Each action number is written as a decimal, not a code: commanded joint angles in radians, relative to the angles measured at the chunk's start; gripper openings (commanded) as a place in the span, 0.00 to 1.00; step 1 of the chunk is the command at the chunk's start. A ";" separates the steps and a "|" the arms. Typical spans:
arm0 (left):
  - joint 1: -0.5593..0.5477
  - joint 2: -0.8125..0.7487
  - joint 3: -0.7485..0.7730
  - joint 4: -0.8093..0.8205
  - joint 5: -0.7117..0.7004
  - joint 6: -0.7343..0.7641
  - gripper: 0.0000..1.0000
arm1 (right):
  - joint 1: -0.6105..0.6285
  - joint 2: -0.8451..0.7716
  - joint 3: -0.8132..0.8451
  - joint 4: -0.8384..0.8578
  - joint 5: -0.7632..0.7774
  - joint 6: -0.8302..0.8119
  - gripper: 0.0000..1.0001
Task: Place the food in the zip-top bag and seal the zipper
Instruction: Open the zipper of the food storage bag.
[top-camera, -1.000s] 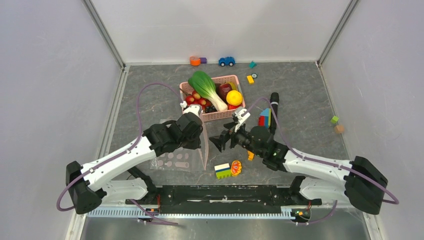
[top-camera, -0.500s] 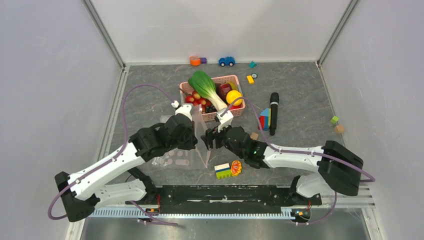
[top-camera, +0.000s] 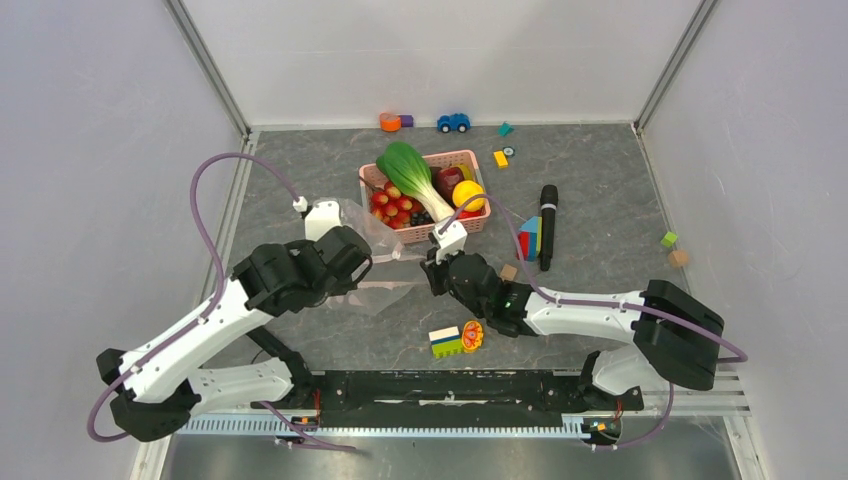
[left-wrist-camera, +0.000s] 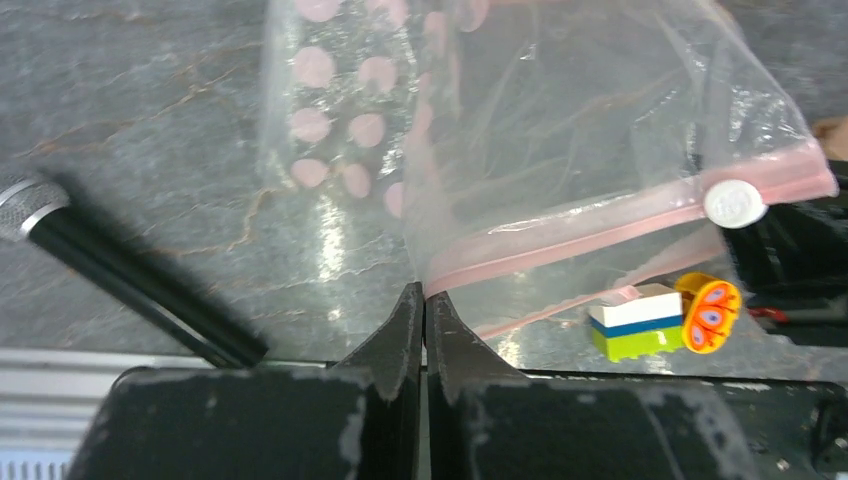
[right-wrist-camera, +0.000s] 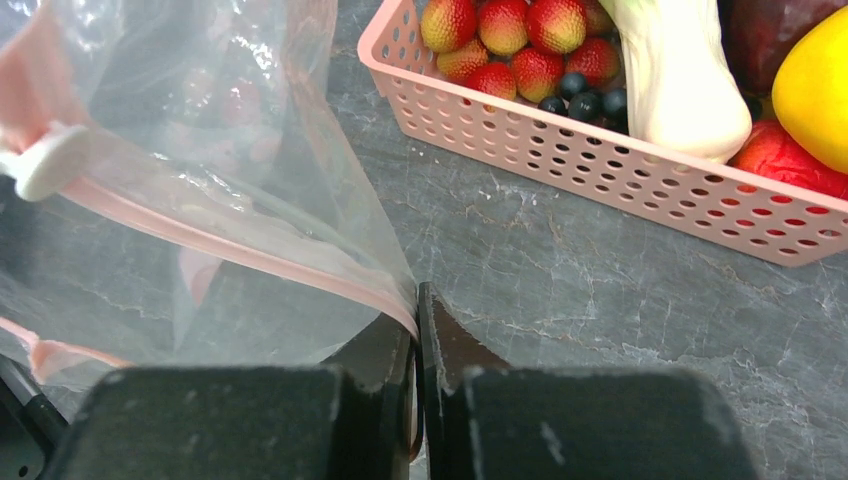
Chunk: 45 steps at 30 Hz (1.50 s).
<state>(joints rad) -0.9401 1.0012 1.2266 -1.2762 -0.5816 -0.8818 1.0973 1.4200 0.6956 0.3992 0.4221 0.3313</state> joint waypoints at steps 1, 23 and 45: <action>-0.002 0.018 0.045 -0.272 -0.193 -0.165 0.02 | -0.050 -0.017 0.023 -0.085 0.051 -0.037 0.05; 0.010 0.128 0.143 -0.017 -0.082 -0.077 0.02 | -0.185 -0.039 0.168 0.069 -0.696 -0.261 0.98; 0.346 0.265 0.119 0.236 0.190 0.144 0.02 | -0.583 0.046 0.336 -0.257 -0.392 -0.289 0.98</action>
<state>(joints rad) -0.6098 1.2545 1.3151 -1.1397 -0.4198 -0.8242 0.5278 1.4055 0.9470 0.1856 -0.0704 0.0715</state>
